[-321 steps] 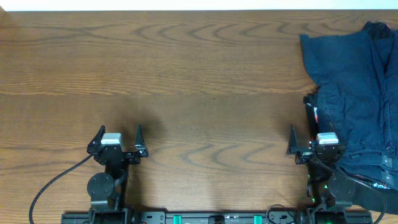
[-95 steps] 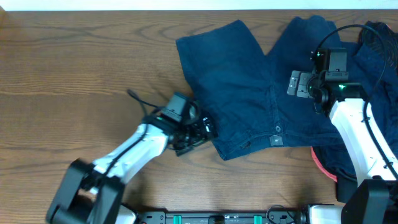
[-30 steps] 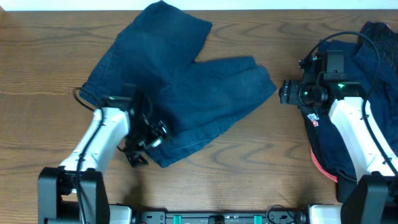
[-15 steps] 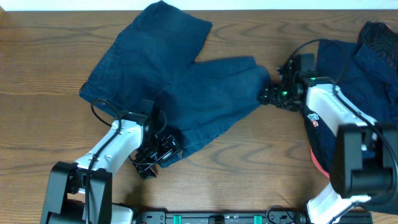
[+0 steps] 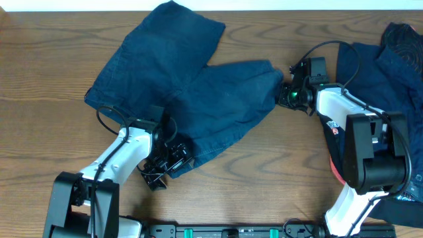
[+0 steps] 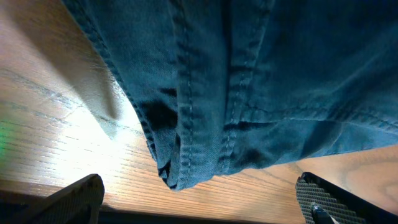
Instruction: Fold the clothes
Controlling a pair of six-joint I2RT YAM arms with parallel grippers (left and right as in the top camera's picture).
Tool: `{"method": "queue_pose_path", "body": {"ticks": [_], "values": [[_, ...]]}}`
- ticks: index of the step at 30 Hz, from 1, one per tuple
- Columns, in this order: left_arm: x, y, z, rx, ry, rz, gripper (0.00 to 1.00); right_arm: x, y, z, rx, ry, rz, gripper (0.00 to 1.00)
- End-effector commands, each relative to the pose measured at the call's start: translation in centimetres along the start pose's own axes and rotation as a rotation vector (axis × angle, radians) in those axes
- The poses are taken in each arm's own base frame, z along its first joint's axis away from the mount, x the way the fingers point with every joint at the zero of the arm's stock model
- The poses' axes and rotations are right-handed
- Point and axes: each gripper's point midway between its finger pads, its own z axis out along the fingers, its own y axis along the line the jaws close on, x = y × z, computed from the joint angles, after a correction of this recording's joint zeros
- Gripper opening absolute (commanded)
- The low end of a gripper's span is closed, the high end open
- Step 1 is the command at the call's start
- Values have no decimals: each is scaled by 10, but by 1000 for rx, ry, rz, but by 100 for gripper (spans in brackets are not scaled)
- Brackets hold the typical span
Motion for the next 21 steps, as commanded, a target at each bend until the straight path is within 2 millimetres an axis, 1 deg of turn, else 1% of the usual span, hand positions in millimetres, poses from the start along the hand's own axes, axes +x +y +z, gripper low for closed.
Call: {"method": "queue_pose_path", "body": {"ticks": [1,3,5,6,9,12,14,17,21], "values": [[-3,6,1,-29,-20,-4,100,-4,-7,-20,39,-21,14,1],[-5,7,1,-36,-32,-3,100,-6,-16,-43,96,-36,34,1],[-7,7,1,-37,-44,-2,100,-2,-28,-70,183,-45,53,1],[-8,6,1,-35,-46,-1,100,3,-34,-84,228,-42,61,1],[-8,6,1,-35,-46,-1,100,22,-43,-116,327,-15,72,1],[-3,2,1,-9,-17,-1,100,40,-52,-138,412,21,74,1],[6,-6,1,37,33,0,100,48,-60,-148,468,37,75,1],[23,-20,-1,119,131,1,100,51,-62,-150,482,45,74,1],[36,-18,1,100,173,7,90,46,-61,-149,474,25,71,1]]}}
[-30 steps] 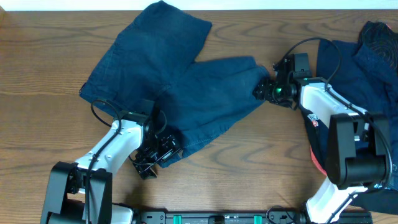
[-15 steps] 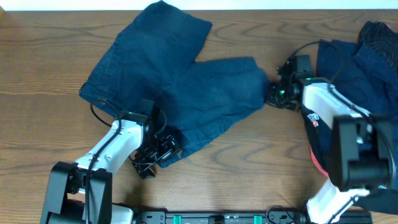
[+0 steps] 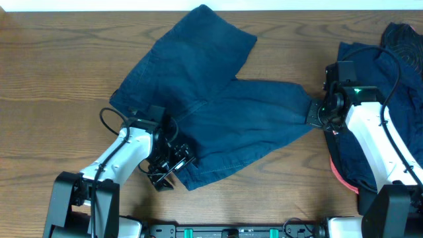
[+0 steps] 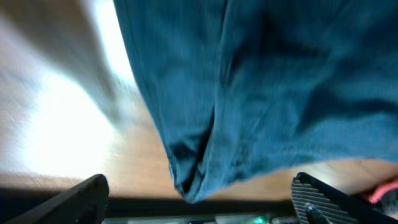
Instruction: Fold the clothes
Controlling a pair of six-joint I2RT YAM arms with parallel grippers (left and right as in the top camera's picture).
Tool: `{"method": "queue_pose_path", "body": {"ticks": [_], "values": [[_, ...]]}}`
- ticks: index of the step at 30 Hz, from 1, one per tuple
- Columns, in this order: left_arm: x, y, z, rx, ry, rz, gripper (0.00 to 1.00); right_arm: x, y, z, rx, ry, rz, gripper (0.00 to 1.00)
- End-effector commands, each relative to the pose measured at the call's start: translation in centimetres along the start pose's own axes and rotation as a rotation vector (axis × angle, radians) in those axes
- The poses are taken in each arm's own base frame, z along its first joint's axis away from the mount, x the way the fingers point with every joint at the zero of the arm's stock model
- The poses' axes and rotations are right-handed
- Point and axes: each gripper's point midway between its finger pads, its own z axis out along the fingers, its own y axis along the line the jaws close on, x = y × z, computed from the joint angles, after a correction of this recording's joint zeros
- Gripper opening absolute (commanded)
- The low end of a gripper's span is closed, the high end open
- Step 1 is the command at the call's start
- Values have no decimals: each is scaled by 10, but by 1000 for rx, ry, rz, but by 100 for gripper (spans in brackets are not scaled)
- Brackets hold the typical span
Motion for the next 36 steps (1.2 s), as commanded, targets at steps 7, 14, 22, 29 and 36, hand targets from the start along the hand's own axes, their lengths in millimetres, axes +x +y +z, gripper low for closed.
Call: {"method": "queue_pose_path", "body": {"ticks": [7,14,22,29,36], "values": [[17,-8,11,11,48,10,52,-10,-5,-1,31,-47,-1,1],[10,-2,12,-35,-2,-18,48,-8,-5,-1,34,-42,-13,1],[6,-1,19,-16,-15,-58,24,-7,-5,-1,35,-38,-17,1],[1,1,22,-16,-38,3,6,-7,-6,-1,36,-35,-17,1],[-51,41,-21,-88,-174,-27,6,3,18,-2,-87,13,-29,1]]}}
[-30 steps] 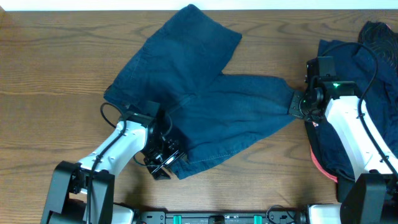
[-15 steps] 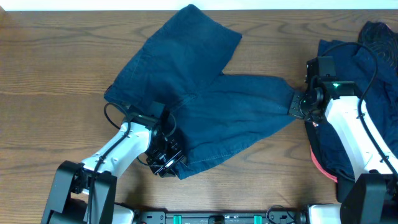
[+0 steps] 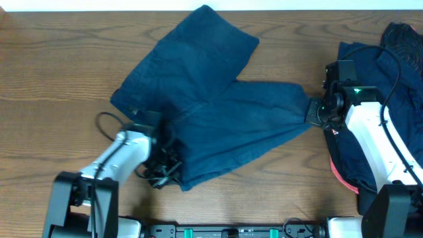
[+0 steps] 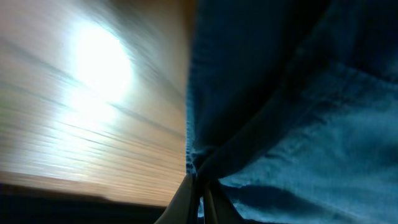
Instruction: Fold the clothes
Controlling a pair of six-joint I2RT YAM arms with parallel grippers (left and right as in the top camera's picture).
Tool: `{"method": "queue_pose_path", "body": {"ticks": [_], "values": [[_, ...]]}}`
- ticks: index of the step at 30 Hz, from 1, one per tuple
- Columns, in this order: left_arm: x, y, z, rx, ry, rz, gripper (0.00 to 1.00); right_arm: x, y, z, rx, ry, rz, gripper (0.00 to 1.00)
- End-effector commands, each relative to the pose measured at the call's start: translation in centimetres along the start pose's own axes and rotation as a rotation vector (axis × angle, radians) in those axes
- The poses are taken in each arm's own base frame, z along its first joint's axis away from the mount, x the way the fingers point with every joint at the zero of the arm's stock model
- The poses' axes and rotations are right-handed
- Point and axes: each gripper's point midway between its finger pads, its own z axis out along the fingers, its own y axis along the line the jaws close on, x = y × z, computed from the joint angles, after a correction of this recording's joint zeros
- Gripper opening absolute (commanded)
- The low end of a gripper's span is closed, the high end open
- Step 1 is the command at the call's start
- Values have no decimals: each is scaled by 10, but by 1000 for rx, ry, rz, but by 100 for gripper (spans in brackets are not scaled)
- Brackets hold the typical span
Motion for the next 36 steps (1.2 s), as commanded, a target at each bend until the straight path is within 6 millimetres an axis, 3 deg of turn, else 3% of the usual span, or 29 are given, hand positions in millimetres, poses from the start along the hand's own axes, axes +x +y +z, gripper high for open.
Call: {"method": "queue_pose_path", "body": {"ticks": [1,7,14,17,20,24,30,36], "values": [[-44,14,-28,-10,-132,49,6,7,18,-2,-75,25,-32,1],[-92,21,-72,108,-240,-1,6,21,53,-3,-122,34,-89,1],[-117,31,-103,157,-316,-38,6,51,87,-5,-138,69,-191,1],[-103,33,-100,153,-256,-51,10,58,91,-5,-111,68,-226,1],[-76,35,-93,143,-140,-69,38,51,82,-4,-33,18,-232,1],[-48,43,-88,94,-33,-73,58,42,71,-4,28,-21,-228,1],[-28,40,-75,102,51,-102,60,38,67,-4,37,-32,-216,1],[-22,29,-37,168,95,-246,59,37,68,-4,35,-34,-215,1]]}}
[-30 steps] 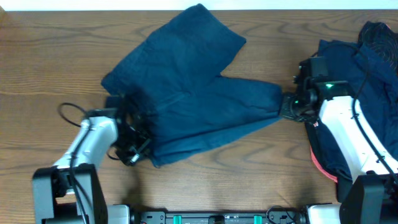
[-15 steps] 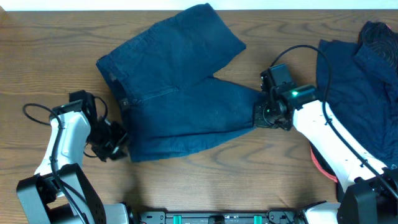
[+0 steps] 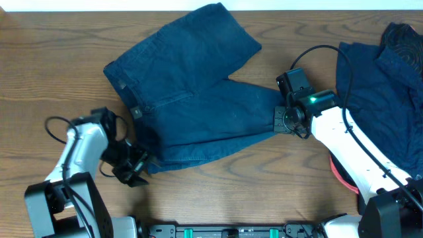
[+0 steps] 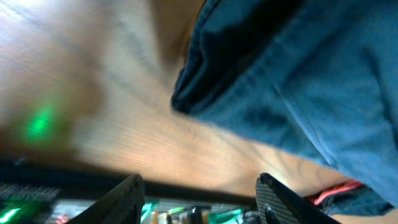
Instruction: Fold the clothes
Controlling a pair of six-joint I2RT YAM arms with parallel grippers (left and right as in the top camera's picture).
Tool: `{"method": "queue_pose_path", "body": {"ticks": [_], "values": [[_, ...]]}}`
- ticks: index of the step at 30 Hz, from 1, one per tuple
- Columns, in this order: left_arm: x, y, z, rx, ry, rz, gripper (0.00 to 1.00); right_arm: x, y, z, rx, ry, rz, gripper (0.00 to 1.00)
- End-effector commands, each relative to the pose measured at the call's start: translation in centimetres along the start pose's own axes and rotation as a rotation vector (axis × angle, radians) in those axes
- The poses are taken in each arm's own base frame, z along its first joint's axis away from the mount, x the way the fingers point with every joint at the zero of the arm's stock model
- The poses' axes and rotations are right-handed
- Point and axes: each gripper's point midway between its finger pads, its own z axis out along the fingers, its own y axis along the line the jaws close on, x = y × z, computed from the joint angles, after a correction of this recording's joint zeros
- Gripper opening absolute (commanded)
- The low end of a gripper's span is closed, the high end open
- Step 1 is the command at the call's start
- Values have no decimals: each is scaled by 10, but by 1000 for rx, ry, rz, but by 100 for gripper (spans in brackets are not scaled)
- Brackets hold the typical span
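Dark blue shorts (image 3: 192, 99) lie spread on the wooden table, waistband to the left and both legs pointing right. My left gripper (image 3: 129, 170) stands open just off the lower left waist corner; in the left wrist view that corner (image 4: 186, 99) lies ahead of the spread fingers (image 4: 280, 202), with nothing between them. My right gripper (image 3: 283, 120) sits at the hem of the nearer leg and seems shut on it, though its fingertips are hidden under the wrist.
A heap of other dark blue clothes (image 3: 390, 73) lies at the right edge, with a red strip (image 3: 337, 175) at its lower side. The right arm's cable loops above the leg hem. The table's front edge runs close behind my left gripper.
My left gripper was shut on the lower waist corner; now it is open and further left, off the cloth. The shorts and my right gripper have shifted left, and the cloth lies flatter.
The shorts first lay crumpled, my left gripper open at the lower corner and the right at a leg hem. Then the leg was stretched out to the right. After that my left gripper was shut on the waist corner. Now the shorts lie spread further left.
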Motion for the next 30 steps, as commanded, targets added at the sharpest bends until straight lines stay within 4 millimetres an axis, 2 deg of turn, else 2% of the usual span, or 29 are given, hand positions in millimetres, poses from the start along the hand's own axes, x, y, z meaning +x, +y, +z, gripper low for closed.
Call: {"method": "queue_pose_path", "body": {"ticks": [1,3,6,10,15,18,19,20,21,27,30], "values": [[11,1,22,24,45,-130,59,-4,-6,-1,26,-18,25,1],[7,0,36,34,18,-155,59,-4,-6,-1,25,-18,25,1],[-10,-13,48,90,-59,-107,58,-4,-6,-1,25,-18,25,1],[-32,-22,47,119,-161,-90,55,-3,-6,-1,26,-17,25,1],[-48,-13,45,65,-252,-90,53,-3,-6,-1,26,-17,25,1],[-52,-9,44,44,-276,-94,44,-3,-6,-1,26,-17,25,1],[-53,-8,44,38,-282,-94,33,-3,-6,-1,26,-17,25,1],[-54,-7,43,32,-288,-96,17,-3,-6,-1,26,-17,25,1],[-55,-6,43,28,-293,-96,7,-3,-6,-1,26,-17,25,1],[-54,-2,42,11,-297,-96,6,-1,-11,-1,36,-4,48,1],[-46,6,40,-26,-283,-69,6,8,-21,-1,68,36,121,1]]}}
